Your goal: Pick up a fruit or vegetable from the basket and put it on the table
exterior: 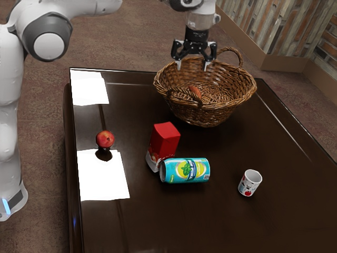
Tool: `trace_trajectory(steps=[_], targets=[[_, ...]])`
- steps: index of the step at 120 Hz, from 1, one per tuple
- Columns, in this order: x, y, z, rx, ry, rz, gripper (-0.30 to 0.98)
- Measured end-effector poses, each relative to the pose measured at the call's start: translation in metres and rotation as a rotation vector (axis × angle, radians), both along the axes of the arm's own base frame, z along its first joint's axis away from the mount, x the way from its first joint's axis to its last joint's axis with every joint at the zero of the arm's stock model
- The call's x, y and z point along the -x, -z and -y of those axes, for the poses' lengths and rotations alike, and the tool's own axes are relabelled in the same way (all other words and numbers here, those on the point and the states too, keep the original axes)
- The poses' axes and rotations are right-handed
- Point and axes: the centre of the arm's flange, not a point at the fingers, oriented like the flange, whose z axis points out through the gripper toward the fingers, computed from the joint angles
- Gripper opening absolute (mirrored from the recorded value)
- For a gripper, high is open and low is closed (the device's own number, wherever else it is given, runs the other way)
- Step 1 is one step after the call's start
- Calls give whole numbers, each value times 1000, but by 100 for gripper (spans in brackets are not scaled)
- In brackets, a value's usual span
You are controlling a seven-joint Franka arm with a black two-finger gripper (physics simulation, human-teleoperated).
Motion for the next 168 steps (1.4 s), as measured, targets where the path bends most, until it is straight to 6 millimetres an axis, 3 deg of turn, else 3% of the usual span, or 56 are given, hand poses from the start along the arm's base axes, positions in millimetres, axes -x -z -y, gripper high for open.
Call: trace_trajectory(steps=[16,27,36,73,108,116,128,150,168], targets=[[-10,15,10,-38,454,-1,69],[-15,16,22,-78,785,30,69],[-18,16,21,-100,1009,65,69],[-20,15,10,-187,1685,143,69],[-21,17,9,-231,2080,176,69],[-19,22,-5,-229,2123,172,68],[-18,42,-38,-200,2162,153,69],[-18,87,-36,-123,2333,97,68],[-21,84,-38,-169,2446,93,69]])
